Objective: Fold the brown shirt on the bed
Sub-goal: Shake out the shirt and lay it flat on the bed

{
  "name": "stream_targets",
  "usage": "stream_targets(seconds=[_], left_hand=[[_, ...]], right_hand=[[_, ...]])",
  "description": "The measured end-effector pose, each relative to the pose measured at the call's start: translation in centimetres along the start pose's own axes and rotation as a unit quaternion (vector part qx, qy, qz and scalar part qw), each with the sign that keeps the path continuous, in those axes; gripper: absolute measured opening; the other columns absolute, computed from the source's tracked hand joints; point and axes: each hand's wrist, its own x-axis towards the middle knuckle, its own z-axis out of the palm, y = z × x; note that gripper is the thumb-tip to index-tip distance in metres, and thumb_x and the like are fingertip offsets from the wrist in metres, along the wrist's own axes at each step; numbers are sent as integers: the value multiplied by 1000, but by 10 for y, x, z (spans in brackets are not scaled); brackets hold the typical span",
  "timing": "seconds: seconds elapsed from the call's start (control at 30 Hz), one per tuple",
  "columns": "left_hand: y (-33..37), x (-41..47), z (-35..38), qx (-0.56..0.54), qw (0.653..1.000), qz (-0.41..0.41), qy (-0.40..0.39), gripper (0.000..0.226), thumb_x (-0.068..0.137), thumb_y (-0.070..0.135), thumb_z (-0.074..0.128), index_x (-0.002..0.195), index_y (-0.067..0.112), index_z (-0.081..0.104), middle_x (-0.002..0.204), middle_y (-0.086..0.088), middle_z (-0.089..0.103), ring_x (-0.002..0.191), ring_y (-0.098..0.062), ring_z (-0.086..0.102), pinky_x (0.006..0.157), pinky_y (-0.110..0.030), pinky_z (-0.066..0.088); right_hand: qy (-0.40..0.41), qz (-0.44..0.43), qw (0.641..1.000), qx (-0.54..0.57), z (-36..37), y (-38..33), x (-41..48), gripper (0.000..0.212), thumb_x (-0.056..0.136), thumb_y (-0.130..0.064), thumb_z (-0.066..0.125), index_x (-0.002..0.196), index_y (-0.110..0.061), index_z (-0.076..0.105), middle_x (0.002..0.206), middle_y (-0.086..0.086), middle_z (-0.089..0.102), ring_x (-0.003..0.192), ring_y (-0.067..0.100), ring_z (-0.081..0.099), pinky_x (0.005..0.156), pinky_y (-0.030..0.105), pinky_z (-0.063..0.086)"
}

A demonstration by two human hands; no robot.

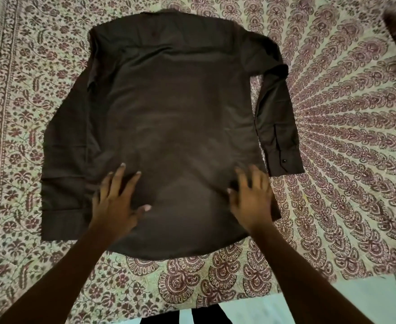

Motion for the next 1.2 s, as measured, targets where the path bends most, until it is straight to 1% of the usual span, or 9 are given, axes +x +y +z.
stream_targets(seconds=[0.13, 0.23, 0.4, 0.5, 0.67, 0.83, 0.93, 1.07, 1.2], left_hand=[[12, -11, 29, -68, 985, -119, -107, 136, 38, 103, 60, 149, 69, -11, 167, 17, -31, 158, -39, -14, 116, -78, 12], [11, -31, 34, -84, 974, -169, -127, 149, 29, 100, 66, 146, 69, -21, 160, 19, -44, 155, -40, -26, 117, -78, 6], [18, -33, 23, -86, 962, -187, -180, 161, 30, 90, 80, 140, 67, -35, 149, 16, -58, 149, -42, -37, 117, -79, 2], [17, -32, 24, -85, 961, -191, -181, 163, 29, 89, 82, 139, 66, -37, 148, 15, -59, 148, -42, -39, 117, -78, 2], [16, -33, 26, -79, 962, -187, -184, 165, 27, 88, 83, 139, 66, -37, 148, 15, -59, 148, -42, -39, 117, -79, 2], [16, -35, 29, -72, 966, -181, -168, 166, 29, 87, 84, 146, 61, -32, 155, 10, -53, 150, -44, -35, 116, -80, 3], [35, -35, 31, -44, 989, -118, -79, 152, 44, 81, 81, 161, 45, -9, 168, -2, -34, 155, -46, -20, 114, -81, 11], [77, -17, 35, -55, 995, -22, -75, 138, 55, 87, 71, 161, 48, -9, 168, 5, -33, 156, -42, -21, 114, -80, 12], [86, -25, 46, -59, 986, -59, -147, 142, 50, 93, 70, 151, 59, -25, 160, 13, -45, 148, -44, -38, 104, -91, 0]], right_hand=[[-65, -146, 986, -42, 36, -2, 7, 71, 96, -73, 44, 159, -53, 18, 174, -6, -1, 159, 31, 9, 117, 65, 27], [-16, -12, 999, -49, 46, 30, -25, 74, 93, -83, 31, 158, -58, 8, 174, -11, -5, 161, 26, 2, 121, 62, 16], [33, 179, 983, -14, 45, 30, -45, 87, 92, -84, 27, 165, -38, 9, 174, 11, 2, 158, 41, 4, 116, 71, 23], [67, 68, 995, -21, 41, -21, -16, 88, 94, -79, 36, 165, -33, 14, 174, 10, -4, 159, 38, -3, 118, 67, 16], [-4, -184, 981, -55, 68, -68, 11, 74, 93, -80, 37, 159, -53, 19, 175, -4, -1, 161, 29, -1, 121, 64, 16], [25, 57, 996, -71, 64, 4, -40, 79, 93, -83, 32, 162, -48, 14, 175, -2, 2, 161, 28, 7, 122, 63, 18], [37, 145, 988, -33, 52, 13, -39, 86, 93, -82, 31, 165, -37, 11, 174, 11, -1, 159, 39, 2, 118, 70, 19], [37, -37, 998, -39, 49, -38, -10, 81, 95, -74, 43, 164, -38, 18, 174, 7, -5, 160, 36, -6, 121, 63, 12], [-36, -193, 978, -71, 62, -23, -25, 79, 92, -80, 42, 161, -49, 19, 175, -4, 0, 161, 28, 1, 121, 63, 17]])
